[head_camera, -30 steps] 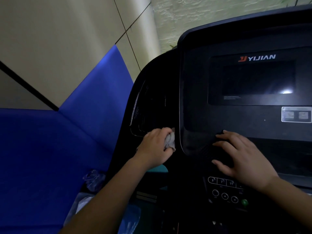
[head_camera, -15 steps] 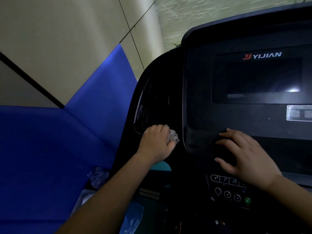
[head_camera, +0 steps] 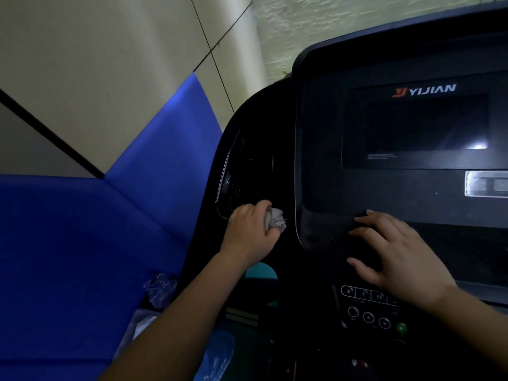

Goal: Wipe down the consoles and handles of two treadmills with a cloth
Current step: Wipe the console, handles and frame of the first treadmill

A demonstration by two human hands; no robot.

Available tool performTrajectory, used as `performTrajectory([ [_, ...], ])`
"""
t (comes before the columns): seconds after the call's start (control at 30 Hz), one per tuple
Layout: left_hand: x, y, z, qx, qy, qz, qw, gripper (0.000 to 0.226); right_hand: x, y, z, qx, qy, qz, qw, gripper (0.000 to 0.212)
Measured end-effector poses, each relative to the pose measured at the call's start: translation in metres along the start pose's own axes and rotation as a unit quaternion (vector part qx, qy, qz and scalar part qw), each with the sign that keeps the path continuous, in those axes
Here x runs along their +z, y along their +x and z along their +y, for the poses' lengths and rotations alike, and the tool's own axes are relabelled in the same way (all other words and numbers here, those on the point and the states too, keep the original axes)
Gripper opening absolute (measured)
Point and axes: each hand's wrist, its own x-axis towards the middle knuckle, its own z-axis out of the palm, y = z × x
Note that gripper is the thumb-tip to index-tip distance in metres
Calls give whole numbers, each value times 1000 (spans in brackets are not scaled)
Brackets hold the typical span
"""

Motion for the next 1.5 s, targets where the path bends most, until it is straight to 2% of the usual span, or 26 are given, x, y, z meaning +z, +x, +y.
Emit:
performTrajectory([
  [0.13,0,-6,0,50,71,2,996,50,-1,-1,1,0,-3,-6,1000,53],
  [0.3,-13,-1,-23,-25,187,-11,982,60,-1,-1,1,0,0,-10,1000,53],
  [0.4,-17,6,-31,-5,227,-36,973,60,-2,-1,1,3,3,-9,1000,53],
  [0.5,-17,4,-41,14,188,-33,982,60,-1,-2,1,1,3,-9,1000,53],
  [0.6,-18,3,-44,4,156,-28,987,46,0,-1,2,0,1,-12,1000,53],
  [0.7,-10,-6,-32,-1,108,6,994,47,1,0,2,-1,4,-9,1000,52],
  [0.8,4,-28,-34,27,44,41,998,49,0,-1,2,1,5,-10,1000,53],
  [0.9,0,-33,-59,57,69,50,995,50,-1,-1,2,1,6,-14,1000,53],
  [1.03,-10,-30,-72,21,158,80,984,50,-2,-1,1,3,6,-12,1000,53],
  [1.17,6,-34,-29,-51,50,113,991,40,-2,-1,0,3,6,-9,1000,53],
  [1.23,16,-34,-4,-21,5,109,994,34,-3,0,0,4,7,-7,1000,53],
  [1.3,23,-34,9,51,-34,89,994,35,-3,0,-1,4,7,-6,1000,53],
  [1.4,16,-26,-8,99,-32,83,991,35,-3,0,-1,6,8,-6,1000,53],
  [1.5,-7,-18,-44,25,-33,162,986,27,-2,-1,0,7,9,-7,1000,53],
])
